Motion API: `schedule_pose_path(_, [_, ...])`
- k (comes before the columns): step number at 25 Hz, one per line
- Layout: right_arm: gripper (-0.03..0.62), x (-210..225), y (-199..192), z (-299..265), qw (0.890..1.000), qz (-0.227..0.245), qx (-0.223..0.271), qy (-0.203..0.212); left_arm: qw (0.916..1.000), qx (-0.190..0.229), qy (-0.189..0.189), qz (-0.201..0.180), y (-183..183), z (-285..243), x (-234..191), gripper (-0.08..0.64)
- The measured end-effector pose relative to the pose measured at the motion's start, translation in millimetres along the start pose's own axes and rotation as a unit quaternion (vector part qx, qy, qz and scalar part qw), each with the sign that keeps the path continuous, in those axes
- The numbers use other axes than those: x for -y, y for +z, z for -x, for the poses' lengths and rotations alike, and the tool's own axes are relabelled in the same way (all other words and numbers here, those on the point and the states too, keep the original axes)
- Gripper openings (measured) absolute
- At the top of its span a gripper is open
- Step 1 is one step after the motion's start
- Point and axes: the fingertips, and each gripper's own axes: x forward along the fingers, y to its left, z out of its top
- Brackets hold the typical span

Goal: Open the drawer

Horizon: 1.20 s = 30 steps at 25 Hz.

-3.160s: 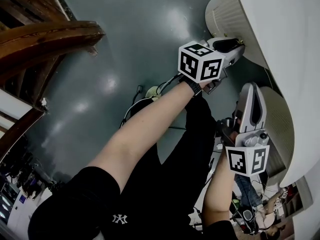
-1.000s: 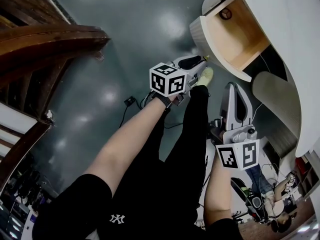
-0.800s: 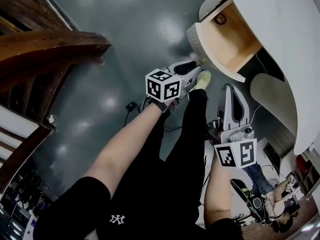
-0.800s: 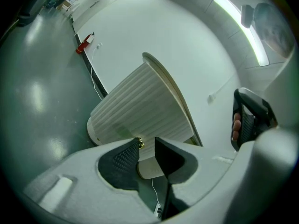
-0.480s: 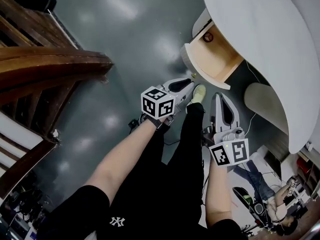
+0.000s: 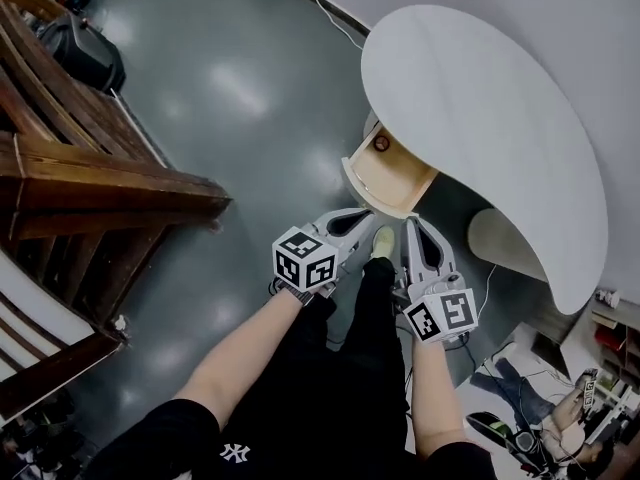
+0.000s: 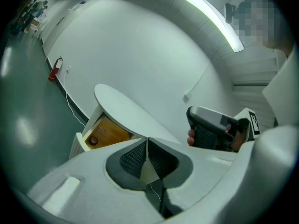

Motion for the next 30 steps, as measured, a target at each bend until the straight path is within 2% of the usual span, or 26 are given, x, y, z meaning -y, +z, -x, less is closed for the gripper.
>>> schedule_pose_path(8, [0.015, -9, 55, 11, 1.000, 0.018, 0.011, -0.003, 0.9969, 0.017, -0.012, -0.075, 70, 7, 70, 0.015])
schedule_pose_path(20, [0.015, -27, 136, 41, 0.997, 0.057, 0.041, 0.008, 0.9829, 0.053, -0.007, -0.176, 155, 26, 164, 0.014])
schedule_pose_path(24, [0.015, -30, 159, 44, 0.996, 0.070, 0.054, 0.008, 0.9774, 0.063, -0.012, -0.202, 173, 29, 183, 0.014])
schedule_pose_path(30, [0.014, -35, 173, 54, 0.995, 0.083, 0.056, 0.009, 0.9729, 0.073, -0.014, -0.219, 181, 34, 207, 0.014])
